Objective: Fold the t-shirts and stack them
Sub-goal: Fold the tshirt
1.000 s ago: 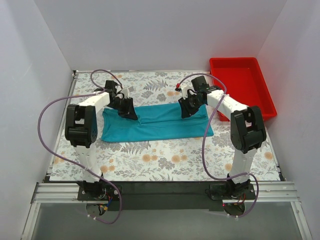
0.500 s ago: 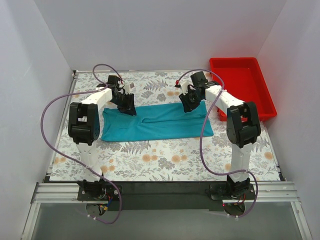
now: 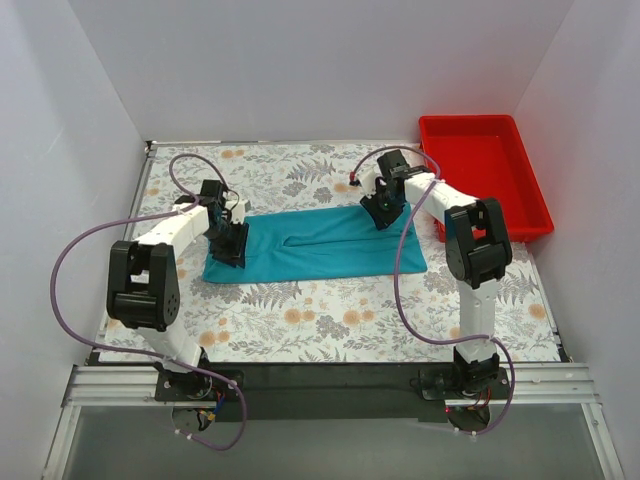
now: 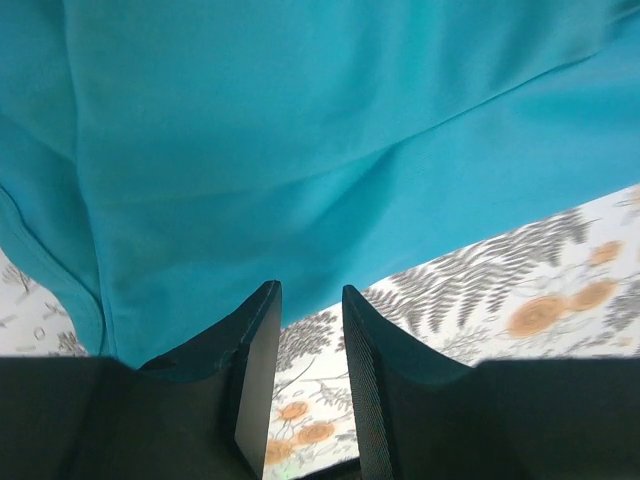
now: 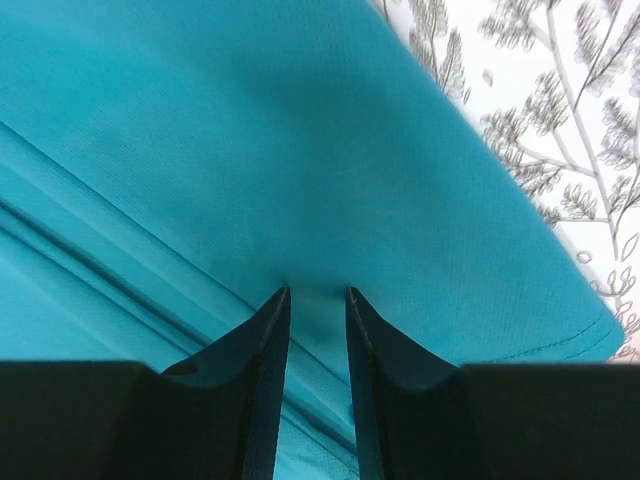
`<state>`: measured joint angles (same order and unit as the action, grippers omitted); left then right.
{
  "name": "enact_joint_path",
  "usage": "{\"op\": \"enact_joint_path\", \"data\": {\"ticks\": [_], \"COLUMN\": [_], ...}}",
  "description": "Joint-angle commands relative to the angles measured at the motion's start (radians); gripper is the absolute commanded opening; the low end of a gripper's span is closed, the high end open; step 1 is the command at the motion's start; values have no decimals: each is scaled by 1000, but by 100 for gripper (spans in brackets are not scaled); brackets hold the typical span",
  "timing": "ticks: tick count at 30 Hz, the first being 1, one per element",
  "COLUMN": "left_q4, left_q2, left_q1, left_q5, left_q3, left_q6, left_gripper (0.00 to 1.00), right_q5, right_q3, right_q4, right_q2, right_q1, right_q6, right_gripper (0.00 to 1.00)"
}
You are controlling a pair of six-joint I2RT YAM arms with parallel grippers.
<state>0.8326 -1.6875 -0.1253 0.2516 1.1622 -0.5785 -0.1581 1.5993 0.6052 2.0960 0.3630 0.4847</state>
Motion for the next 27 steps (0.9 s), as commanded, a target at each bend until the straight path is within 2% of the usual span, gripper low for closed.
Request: {"op": "enact_joint_path", "data": {"ticks": [1, 7, 12, 14, 15, 17, 18, 19, 20, 21, 23, 25, 26, 27], "left_q4": [0, -39, -47, -35, -27, 20, 49, 118, 155, 192, 215, 116, 68, 21], "left_q2": [-3, -72, -254, -332, -419, -568, -618, -664, -708, -777, -787, -715, -610, -557], "left_q1": [10, 42, 98, 119, 122, 124, 122, 122, 119, 116, 98, 81, 79, 78], "left_q5": [-100, -156, -196, -201, -190, -119, -70, -33, 7, 76, 75, 84, 86, 92], "left_q3": [-39, -53, 88, 244, 320, 589, 693, 797, 1038, 1138, 1285, 1202, 1045, 969], "left_q6": [14, 34, 121, 146, 164, 186, 187, 186, 180, 180, 161, 140, 125, 105], "left_gripper": [30, 29, 29, 29, 29, 30, 31, 32, 34, 34, 35, 36, 36, 38], "right_q5": [66, 74, 36, -33, -56, -186, -240, -359, -418, -469, -509, -435, -399, -364], "right_q3": [-44, -188, -332, -399, -420, -458, -458, -450, -437, -394, -351, -296, -283, -276], "right_q4": [11, 27, 62, 90, 109, 146, 165, 201, 220, 234, 242, 234, 226, 222], "right_q2": [-10, -63, -175, -238, -264, -345, -370, -393, -427, -438, -447, -439, -420, -403], "right_q1": [1, 4, 34, 57, 92, 160, 183, 203, 223, 225, 221, 221, 221, 221], "right_q6": [48, 103, 147, 144, 140, 127, 123, 105, 97, 86, 46, 43, 55, 57], "right_gripper": [35, 33, 33, 33, 33, 35, 37, 38, 41, 43, 43, 42, 41, 40]}}
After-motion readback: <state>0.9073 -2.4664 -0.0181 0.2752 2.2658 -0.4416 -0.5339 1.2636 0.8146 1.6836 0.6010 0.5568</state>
